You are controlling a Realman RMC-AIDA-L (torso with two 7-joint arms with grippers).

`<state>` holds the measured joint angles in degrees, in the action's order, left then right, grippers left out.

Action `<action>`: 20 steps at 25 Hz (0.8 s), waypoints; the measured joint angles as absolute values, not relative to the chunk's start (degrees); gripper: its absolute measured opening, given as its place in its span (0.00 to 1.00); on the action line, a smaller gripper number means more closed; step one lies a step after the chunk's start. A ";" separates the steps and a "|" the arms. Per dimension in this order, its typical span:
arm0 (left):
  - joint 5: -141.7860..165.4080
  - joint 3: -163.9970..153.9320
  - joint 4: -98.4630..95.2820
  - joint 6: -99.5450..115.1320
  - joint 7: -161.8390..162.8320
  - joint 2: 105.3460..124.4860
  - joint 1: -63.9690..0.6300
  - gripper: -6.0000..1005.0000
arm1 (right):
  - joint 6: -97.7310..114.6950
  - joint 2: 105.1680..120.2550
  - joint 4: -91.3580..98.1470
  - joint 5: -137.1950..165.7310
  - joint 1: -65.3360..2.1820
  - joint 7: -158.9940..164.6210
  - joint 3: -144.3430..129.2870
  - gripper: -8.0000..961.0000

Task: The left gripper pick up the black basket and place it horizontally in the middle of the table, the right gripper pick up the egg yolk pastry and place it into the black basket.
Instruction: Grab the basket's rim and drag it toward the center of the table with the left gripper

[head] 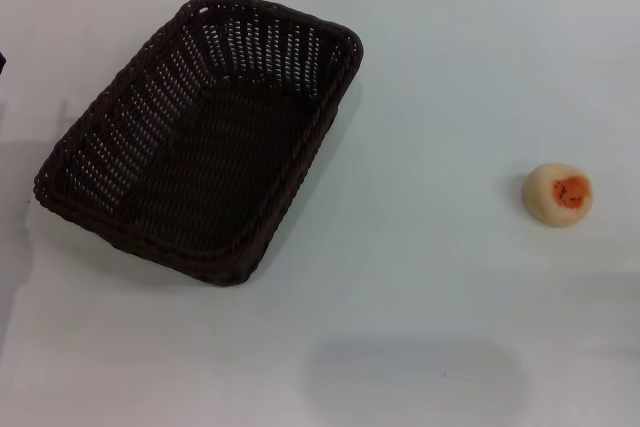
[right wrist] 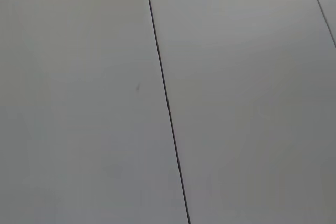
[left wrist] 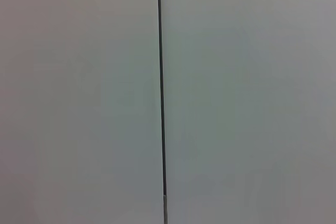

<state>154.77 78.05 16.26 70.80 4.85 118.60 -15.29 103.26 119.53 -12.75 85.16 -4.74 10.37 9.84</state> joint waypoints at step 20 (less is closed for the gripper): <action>159.72 77.96 30.25 54.55 6.83 115.55 -15.09 0.78 | 103.26 119.53 -12.75 85.17 -4.75 10.37 9.84 0.81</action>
